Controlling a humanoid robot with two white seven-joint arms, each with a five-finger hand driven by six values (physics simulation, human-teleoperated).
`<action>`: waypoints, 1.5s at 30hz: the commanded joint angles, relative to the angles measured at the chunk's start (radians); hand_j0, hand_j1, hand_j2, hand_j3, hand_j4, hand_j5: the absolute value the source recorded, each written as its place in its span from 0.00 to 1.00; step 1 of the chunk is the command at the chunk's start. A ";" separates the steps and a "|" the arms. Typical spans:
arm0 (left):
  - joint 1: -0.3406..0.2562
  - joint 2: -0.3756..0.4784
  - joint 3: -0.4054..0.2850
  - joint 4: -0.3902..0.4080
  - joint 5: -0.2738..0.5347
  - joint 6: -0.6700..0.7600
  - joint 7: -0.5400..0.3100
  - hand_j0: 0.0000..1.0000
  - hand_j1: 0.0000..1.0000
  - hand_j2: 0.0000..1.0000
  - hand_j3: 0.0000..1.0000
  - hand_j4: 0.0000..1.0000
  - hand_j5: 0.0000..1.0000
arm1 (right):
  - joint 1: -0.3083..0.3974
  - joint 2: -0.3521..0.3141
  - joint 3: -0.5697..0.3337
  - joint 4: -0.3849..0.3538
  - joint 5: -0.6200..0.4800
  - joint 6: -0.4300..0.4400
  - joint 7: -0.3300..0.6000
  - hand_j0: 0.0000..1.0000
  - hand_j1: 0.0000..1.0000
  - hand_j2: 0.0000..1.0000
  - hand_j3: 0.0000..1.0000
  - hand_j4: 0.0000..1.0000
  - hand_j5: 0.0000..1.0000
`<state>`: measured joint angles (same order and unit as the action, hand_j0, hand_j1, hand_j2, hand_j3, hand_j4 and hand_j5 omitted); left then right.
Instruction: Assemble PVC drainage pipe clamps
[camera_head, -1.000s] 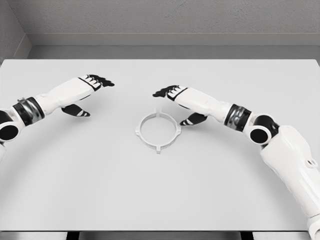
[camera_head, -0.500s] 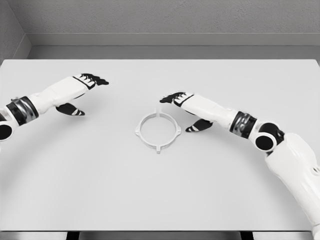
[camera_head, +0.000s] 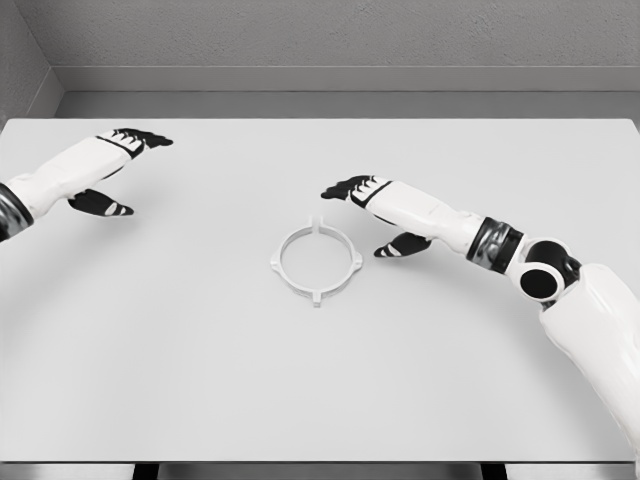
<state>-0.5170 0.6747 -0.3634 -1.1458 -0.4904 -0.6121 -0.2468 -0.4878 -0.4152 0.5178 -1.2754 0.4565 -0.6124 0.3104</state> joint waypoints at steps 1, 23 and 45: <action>0.002 0.000 0.026 0.003 0.009 0.001 -0.003 1.00 1.00 1.00 1.00 1.00 1.00 | 0.000 0.001 0.002 0.001 -0.007 0.002 0.000 1.00 1.00 1.00 1.00 1.00 1.00; 0.043 -0.038 0.067 -0.006 -0.004 0.001 -0.006 1.00 1.00 1.00 1.00 1.00 1.00 | -0.008 0.042 0.030 0.050 -0.004 0.002 0.003 1.00 1.00 1.00 1.00 1.00 1.00; 0.040 -0.037 0.070 -0.009 0.001 0.001 -0.006 1.00 1.00 1.00 1.00 1.00 1.00 | 0.000 -0.088 -0.142 -0.047 -0.081 0.002 0.006 1.00 1.00 1.00 1.00 1.00 1.00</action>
<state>-0.4771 0.6378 -0.2938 -1.1524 -0.4966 -0.6121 -0.2537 -0.4603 -0.4533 0.4462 -1.2820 0.4104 -0.6131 0.3146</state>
